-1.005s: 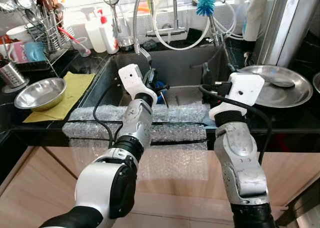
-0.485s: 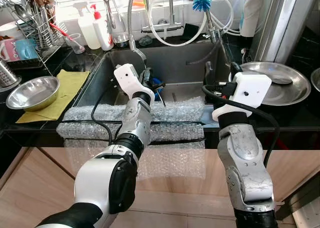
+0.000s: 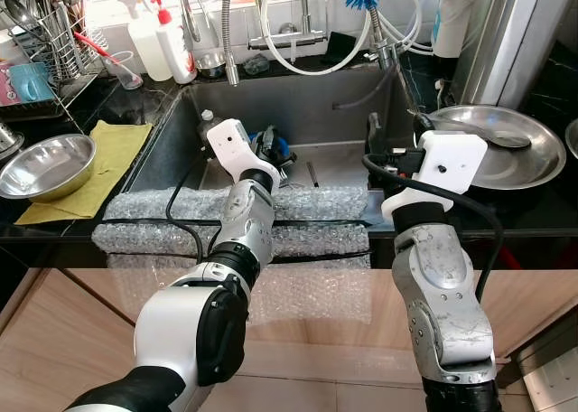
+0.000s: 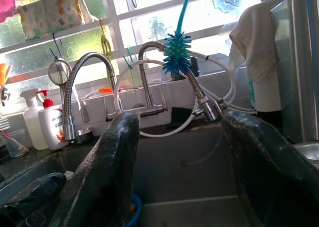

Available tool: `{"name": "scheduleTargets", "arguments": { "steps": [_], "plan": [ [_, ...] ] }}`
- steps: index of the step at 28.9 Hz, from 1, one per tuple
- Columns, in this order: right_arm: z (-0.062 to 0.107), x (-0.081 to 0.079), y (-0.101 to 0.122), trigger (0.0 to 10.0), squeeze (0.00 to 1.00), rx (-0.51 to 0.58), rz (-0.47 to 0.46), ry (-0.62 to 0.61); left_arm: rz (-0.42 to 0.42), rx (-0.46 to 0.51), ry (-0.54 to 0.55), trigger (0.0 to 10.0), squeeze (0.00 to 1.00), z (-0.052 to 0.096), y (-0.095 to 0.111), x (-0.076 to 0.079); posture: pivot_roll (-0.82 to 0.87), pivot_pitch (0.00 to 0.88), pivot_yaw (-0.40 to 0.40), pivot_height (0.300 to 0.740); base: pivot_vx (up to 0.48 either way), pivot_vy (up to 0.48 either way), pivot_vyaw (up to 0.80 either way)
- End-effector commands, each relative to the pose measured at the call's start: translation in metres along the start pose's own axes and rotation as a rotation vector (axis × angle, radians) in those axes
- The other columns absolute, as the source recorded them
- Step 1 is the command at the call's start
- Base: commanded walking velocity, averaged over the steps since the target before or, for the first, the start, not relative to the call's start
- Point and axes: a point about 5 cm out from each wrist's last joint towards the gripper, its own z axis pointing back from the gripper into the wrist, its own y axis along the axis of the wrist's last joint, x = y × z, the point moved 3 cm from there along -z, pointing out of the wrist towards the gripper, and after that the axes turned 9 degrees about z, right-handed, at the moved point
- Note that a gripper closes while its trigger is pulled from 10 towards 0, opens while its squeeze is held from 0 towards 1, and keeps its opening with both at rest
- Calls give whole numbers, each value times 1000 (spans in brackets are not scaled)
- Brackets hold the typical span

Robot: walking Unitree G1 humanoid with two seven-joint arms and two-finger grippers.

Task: Kitchen organization

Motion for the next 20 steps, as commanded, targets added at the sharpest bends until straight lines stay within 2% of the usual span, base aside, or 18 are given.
{"name": "scheduleTargets", "arguments": {
  "steps": [1, 20],
  "plan": [
    [1, -5, 7, 10000, 0, 18, -11, 16, -11, 10, -7, 10000, 0, -3, 5, 4, -202, 86, 144, 740, 0, 0, 0],
    [1, -5, 7, 10000, 0, 17, -11, 16, -11, 10, -7, 10000, 0, -3, 5, 4, -202, 86, 144, 740, 0, 0, 0]
  ]
}}
